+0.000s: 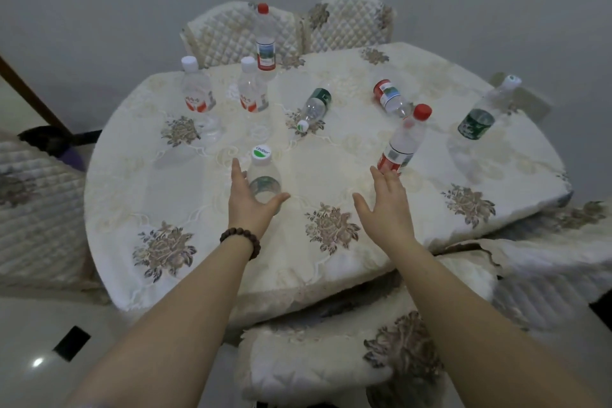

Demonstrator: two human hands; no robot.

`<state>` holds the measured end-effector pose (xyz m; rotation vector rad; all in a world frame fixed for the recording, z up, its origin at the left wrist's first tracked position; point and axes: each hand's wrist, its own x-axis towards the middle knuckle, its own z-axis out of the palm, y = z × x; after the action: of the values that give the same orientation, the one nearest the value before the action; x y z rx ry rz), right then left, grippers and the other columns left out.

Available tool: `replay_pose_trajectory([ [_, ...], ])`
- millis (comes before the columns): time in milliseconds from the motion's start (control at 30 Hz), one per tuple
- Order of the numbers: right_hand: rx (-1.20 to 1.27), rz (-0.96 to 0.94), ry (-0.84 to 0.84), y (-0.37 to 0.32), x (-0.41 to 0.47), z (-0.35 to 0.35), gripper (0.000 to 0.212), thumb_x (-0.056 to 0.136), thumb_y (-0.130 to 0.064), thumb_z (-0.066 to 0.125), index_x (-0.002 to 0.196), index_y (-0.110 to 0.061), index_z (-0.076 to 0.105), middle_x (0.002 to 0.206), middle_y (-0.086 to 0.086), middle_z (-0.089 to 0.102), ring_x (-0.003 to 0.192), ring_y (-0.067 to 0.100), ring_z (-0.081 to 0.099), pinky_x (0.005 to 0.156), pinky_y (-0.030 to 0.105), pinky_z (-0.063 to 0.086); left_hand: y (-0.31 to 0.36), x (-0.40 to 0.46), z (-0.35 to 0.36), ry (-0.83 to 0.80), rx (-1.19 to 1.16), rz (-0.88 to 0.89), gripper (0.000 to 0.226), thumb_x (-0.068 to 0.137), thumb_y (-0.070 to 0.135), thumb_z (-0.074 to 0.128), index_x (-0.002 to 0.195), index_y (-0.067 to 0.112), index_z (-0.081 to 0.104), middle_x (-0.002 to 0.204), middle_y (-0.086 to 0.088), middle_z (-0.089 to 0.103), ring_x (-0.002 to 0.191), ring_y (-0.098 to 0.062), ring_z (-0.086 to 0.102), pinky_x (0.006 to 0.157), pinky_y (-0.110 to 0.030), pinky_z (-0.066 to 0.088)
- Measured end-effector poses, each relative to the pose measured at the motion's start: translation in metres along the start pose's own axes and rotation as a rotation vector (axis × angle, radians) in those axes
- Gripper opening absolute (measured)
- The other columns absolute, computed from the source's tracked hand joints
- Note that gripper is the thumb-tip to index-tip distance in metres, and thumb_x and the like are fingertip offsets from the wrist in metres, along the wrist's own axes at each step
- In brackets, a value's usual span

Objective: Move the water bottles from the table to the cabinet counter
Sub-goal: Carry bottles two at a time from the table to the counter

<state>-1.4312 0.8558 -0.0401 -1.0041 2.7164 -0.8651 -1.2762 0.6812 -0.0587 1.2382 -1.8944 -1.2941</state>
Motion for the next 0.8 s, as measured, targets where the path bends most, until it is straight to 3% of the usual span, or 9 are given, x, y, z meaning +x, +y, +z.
replay_pose_trajectory([
  [133, 0.016, 0.016, 0.024, 0.019, 0.007, -0.012, 0.063, 0.095, -0.037, 0.048, 0.15, -0.018, 0.024, 0.16, 0.004, 0.014, 0.148, 0.02, 0.007, 0.12, 0.042, 0.011, 0.004, 0.004, 0.013, 0.025, -0.016, 0.015, 0.105, 0.07, 0.031, 0.084, 0.15, 0.026, 0.017, 0.138, -0.004, 0.049, 0.123, -0.021, 0.049, 0.1, -0.033, 0.039],
  [300, 0.067, 0.101, 0.052, 0.043, 0.026, -0.022, 0.069, 0.094, -0.04, 0.053, 0.15, -0.015, 0.022, 0.16, 0.007, 0.014, 0.148, 0.021, 0.007, 0.12, 0.039, 0.012, 0.026, 0.015, 0.035, 0.02, 0.0, 0.091, 0.08, 0.069, 0.034, 0.084, 0.133, 0.021, 0.038, 0.126, 0.001, 0.053, 0.112, -0.016, 0.052, 0.093, -0.029, 0.043],
  [433, 0.167, 0.169, 0.07, 0.058, 0.055, -0.027, 0.087, 0.087, -0.047, 0.061, 0.151, -0.013, 0.013, 0.16, 0.006, 0.015, 0.148, 0.02, 0.009, 0.12, 0.04, 0.015, 0.044, 0.03, 0.059, -0.015, 0.005, 0.143, 0.079, 0.065, 0.037, 0.086, 0.129, 0.025, 0.04, 0.124, 0.002, 0.052, 0.11, -0.016, 0.053, 0.095, -0.035, 0.047],
  [600, 0.342, 0.278, 0.148, 0.069, 0.098, -0.029, 0.108, 0.077, -0.044, 0.074, 0.152, -0.013, 0.002, 0.16, 0.006, 0.012, 0.147, 0.022, 0.012, 0.115, 0.037, 0.021, 0.049, 0.041, 0.083, -0.017, 0.066, 0.182, 0.082, 0.066, 0.035, 0.086, 0.133, 0.02, 0.04, 0.121, 0.0, 0.051, 0.106, -0.015, 0.05, 0.091, -0.03, 0.043],
  [700, 0.408, 0.31, 0.149, 0.076, 0.118, -0.027, 0.112, 0.074, -0.041, 0.078, 0.152, -0.018, 0.001, 0.159, 0.005, 0.014, 0.146, 0.022, 0.016, 0.113, 0.039, 0.025, 0.047, 0.047, 0.09, -0.01, 0.082, 0.173, 0.083, 0.066, 0.037, 0.086, 0.134, 0.021, 0.04, 0.12, 0.001, 0.052, 0.107, -0.016, 0.051, 0.092, -0.032, 0.045],
  [800, 0.44, 0.322, 0.132, 0.082, 0.132, -0.024, 0.105, 0.073, -0.035, 0.08, 0.151, -0.02, 0.011, 0.154, 0.006, 0.027, 0.141, 0.024, 0.029, 0.111, 0.039, 0.031, 0.046, 0.05, 0.093, -0.002, 0.082, 0.163, 0.083, 0.066, 0.037, 0.086, 0.134, 0.022, 0.04, 0.12, 0.001, 0.052, 0.11, -0.017, 0.052, 0.094, -0.034, 0.046],
])
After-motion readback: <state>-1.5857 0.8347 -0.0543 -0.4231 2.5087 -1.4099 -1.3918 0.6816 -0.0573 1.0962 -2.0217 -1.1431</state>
